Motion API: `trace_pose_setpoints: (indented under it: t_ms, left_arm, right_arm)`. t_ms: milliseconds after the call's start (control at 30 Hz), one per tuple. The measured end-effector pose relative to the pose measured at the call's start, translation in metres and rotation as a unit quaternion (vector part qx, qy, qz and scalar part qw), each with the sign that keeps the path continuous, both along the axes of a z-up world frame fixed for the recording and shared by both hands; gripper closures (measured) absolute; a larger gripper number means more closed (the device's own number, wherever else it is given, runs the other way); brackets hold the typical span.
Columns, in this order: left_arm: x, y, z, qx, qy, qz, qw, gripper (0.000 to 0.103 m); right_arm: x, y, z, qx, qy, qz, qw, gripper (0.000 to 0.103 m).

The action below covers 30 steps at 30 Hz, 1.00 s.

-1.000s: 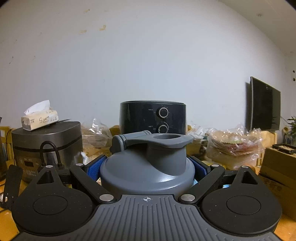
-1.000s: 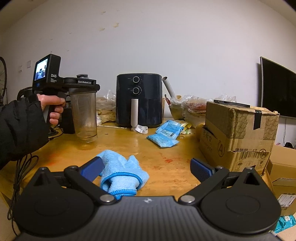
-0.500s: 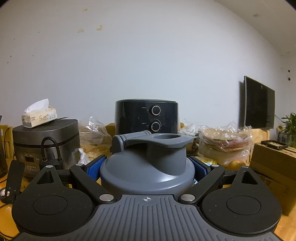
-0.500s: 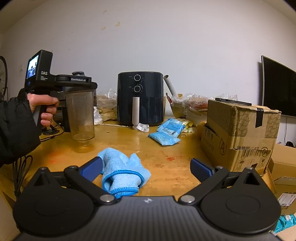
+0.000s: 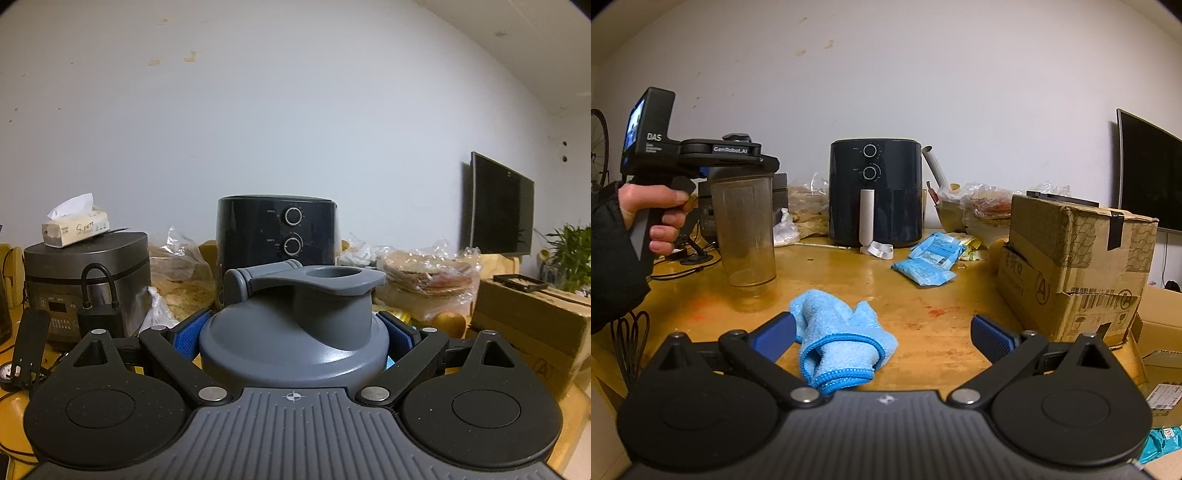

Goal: Clean container
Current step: 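Hold the shaker bottle raised in the left gripper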

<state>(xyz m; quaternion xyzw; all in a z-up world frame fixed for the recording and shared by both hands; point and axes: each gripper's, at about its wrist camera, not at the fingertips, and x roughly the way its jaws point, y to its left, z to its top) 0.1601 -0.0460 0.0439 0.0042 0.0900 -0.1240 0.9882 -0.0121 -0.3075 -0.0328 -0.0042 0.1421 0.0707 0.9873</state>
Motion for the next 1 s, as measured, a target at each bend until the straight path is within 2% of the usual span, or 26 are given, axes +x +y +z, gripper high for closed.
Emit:
trace_pose_setpoints:
  t_ms: [733, 1000]
  left_arm:
    - [-0.004, 0.007, -0.023, 0.0, 0.026, 0.008, 0.9996, 0.009]
    - [-0.012, 0.002, -0.028, 0.012, 0.004, 0.0, 0.9999, 0.008]
  right_arm:
    - [0.002, 0.002, -0.001, -0.002, 0.004, 0.004, 1.0, 0.0]
    - [0.005, 0.003, -0.004, -0.003, 0.009, 0.008, 1.0, 0.0]
